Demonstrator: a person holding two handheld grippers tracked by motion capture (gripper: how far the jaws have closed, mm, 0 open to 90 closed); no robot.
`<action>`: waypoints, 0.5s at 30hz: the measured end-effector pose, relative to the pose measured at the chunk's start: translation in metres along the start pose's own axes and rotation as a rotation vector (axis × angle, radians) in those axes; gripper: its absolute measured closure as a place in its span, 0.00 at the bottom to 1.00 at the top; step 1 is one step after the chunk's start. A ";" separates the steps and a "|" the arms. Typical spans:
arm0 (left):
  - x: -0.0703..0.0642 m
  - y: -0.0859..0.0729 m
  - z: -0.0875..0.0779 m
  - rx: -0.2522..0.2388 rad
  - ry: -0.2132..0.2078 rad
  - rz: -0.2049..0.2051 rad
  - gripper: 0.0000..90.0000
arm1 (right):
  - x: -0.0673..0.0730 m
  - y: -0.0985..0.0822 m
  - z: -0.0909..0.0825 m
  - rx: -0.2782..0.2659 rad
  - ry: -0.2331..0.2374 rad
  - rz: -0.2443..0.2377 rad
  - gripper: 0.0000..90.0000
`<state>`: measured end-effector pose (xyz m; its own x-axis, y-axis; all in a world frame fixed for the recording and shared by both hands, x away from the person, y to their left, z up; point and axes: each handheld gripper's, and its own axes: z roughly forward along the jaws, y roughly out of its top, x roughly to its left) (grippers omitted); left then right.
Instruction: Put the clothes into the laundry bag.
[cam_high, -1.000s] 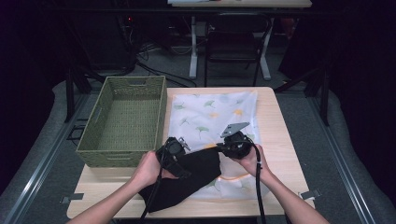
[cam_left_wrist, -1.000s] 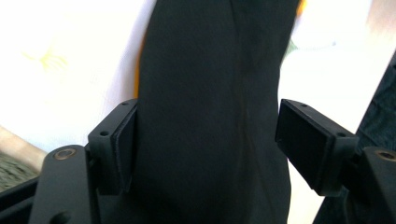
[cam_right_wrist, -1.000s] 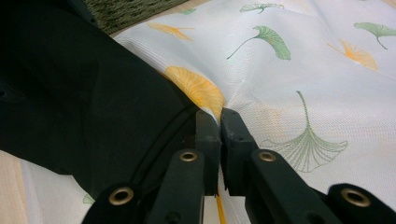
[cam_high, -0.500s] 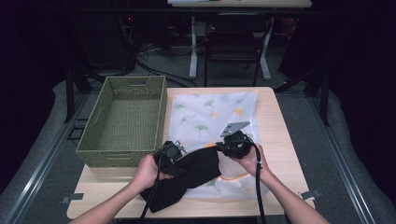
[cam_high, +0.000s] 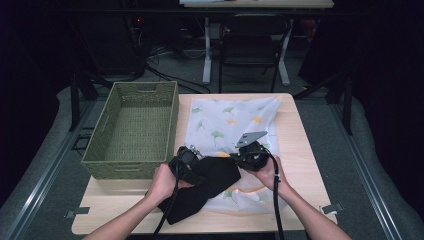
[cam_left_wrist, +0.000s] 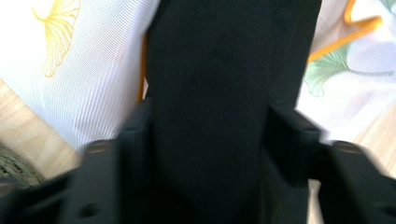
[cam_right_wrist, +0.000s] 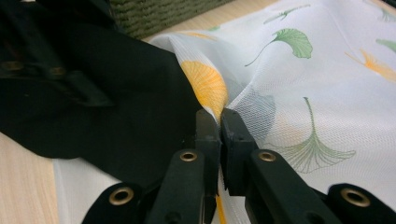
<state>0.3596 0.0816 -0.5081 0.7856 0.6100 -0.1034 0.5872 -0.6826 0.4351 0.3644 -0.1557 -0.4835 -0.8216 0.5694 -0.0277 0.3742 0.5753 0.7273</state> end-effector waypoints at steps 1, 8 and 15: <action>-0.001 -0.002 -0.002 -0.006 -0.005 0.008 0.36 | -0.001 -0.001 0.000 0.001 -0.001 -0.003 0.97; -0.007 -0.014 -0.005 0.046 0.035 0.106 0.24 | -0.001 -0.002 0.000 0.005 0.000 0.005 0.97; -0.004 -0.027 0.011 0.027 0.022 0.151 0.48 | -0.001 -0.003 0.002 0.015 0.001 0.005 0.97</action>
<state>0.3430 0.0931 -0.5286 0.8609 0.5084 -0.0186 0.4683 -0.7775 0.4197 0.3652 -0.1572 -0.4872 -0.8200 0.5719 -0.0229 0.3853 0.5812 0.7168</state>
